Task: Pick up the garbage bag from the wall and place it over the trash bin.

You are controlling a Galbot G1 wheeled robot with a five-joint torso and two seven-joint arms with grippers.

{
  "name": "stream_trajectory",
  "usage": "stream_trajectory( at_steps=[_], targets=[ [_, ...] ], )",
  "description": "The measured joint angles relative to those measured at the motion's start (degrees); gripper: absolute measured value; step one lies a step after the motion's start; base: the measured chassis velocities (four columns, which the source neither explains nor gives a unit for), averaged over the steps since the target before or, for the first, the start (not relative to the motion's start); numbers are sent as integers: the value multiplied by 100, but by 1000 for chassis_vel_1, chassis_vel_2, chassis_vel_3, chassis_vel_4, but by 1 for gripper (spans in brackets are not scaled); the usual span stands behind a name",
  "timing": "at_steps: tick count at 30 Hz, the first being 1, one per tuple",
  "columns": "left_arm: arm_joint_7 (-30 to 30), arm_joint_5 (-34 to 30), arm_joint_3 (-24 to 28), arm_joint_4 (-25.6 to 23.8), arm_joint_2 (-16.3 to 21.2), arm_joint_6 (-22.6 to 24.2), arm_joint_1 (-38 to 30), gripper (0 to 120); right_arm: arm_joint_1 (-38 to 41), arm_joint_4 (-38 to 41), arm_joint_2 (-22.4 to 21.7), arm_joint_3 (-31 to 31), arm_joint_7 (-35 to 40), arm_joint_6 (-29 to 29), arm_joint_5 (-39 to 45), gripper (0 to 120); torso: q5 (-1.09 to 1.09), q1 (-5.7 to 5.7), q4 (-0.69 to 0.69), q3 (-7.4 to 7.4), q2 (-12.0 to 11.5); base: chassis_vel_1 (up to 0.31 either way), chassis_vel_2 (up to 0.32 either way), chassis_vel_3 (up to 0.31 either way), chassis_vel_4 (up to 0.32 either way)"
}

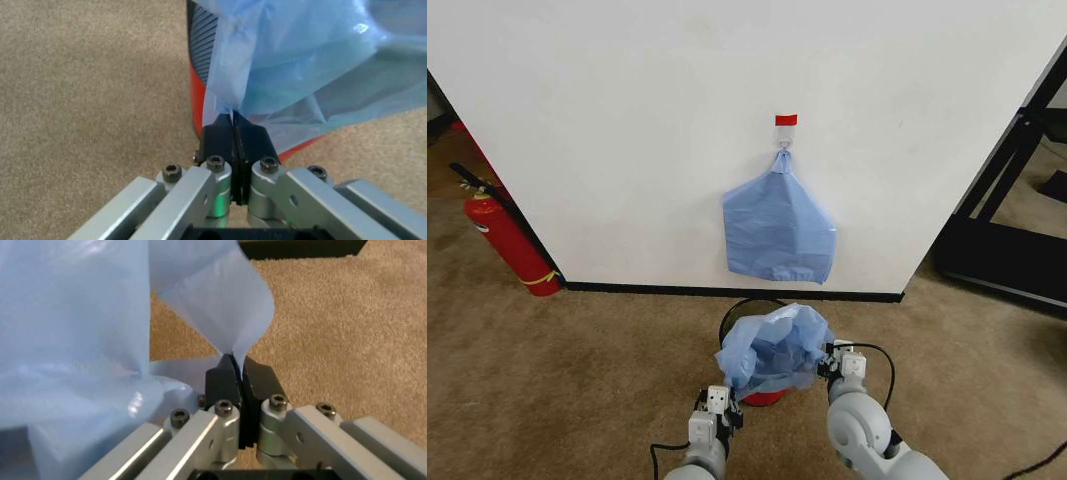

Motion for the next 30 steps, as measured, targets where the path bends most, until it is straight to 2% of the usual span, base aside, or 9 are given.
stream_trajectory(
  at_steps=[17,26,28,30],
  targets=[
    [-2,25,61,592,-140,2,-277,0,436,-691,122,-156,-271,116,-65,0,-1,0,0,0,0,0,0,0,0],
    [38,41,25,454,-67,-55,-215,0,544,-827,151,-176,-388,227,-86,0,0,0,0,0,0,0,0,0,0],
    [93,66,18,317,8,-56,-133,8,491,-779,127,-169,-464,272,-88,0,-1,0,0,0,0,0,0,0,0],
    [123,95,15,235,59,-56,-88,10,452,-724,101,-166,-511,294,-88,0,0,0,0,0,0,0,0,0,0]
  ],
)
